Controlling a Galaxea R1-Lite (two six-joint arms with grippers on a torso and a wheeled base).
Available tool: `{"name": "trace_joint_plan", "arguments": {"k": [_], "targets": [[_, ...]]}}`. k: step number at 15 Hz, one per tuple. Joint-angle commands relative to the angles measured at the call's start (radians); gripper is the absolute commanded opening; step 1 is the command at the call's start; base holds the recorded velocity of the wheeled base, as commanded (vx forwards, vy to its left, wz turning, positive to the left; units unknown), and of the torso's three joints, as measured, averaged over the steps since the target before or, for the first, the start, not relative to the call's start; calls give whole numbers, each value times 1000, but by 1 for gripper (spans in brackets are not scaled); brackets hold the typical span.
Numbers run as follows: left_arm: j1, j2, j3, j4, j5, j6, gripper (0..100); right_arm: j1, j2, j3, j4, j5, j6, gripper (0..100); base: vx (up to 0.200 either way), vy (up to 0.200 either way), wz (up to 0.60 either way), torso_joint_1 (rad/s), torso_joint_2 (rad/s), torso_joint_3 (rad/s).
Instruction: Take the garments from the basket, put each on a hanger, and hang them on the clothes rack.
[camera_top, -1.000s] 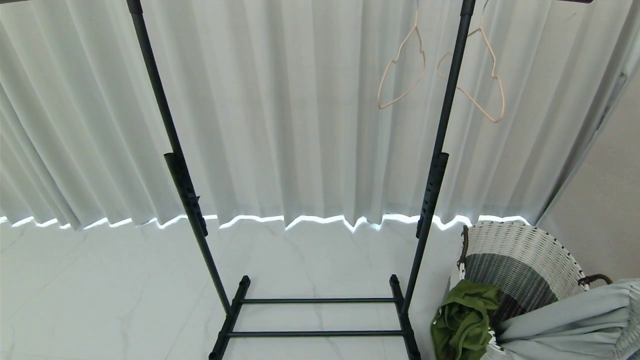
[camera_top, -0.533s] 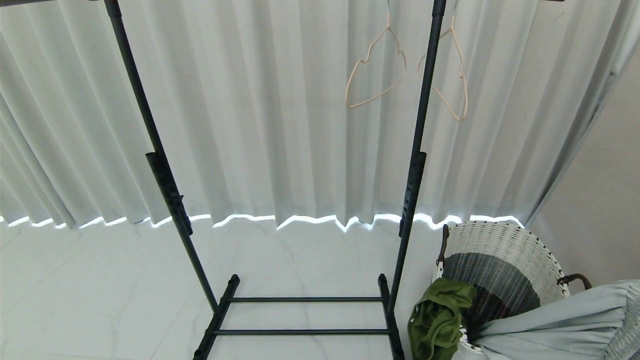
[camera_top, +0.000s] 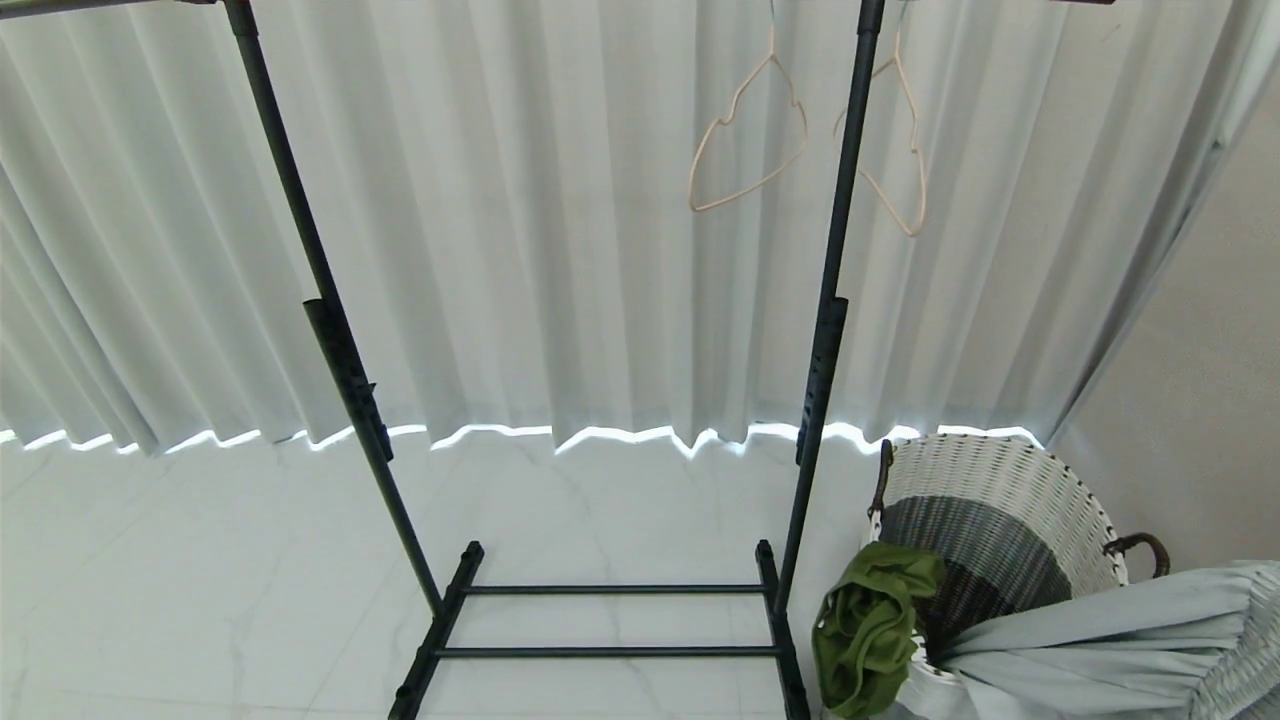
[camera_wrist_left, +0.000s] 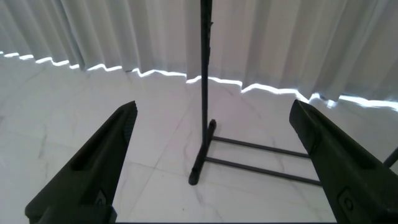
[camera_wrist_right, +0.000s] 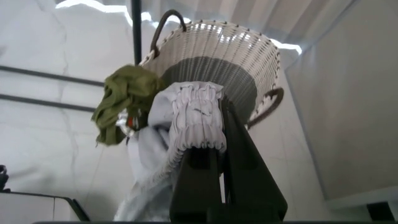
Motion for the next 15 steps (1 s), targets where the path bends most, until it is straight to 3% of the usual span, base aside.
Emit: {"name": "trace_joint_plan", "arguments": {"k": [1, 7, 15], "targets": [[0, 1, 0, 0, 0, 0, 100, 0, 1, 3, -1, 0, 0, 0, 0, 0, 0, 0, 0, 0], [0, 1, 0, 0, 0, 0, 100, 0, 1, 4, -1, 0, 0, 0, 0, 0, 0, 0, 0, 0], [0, 1, 0, 0, 0, 0, 100, 0, -2, 10, -3, 0, -2, 0, 0, 200, 0, 4, 2, 2]]}}
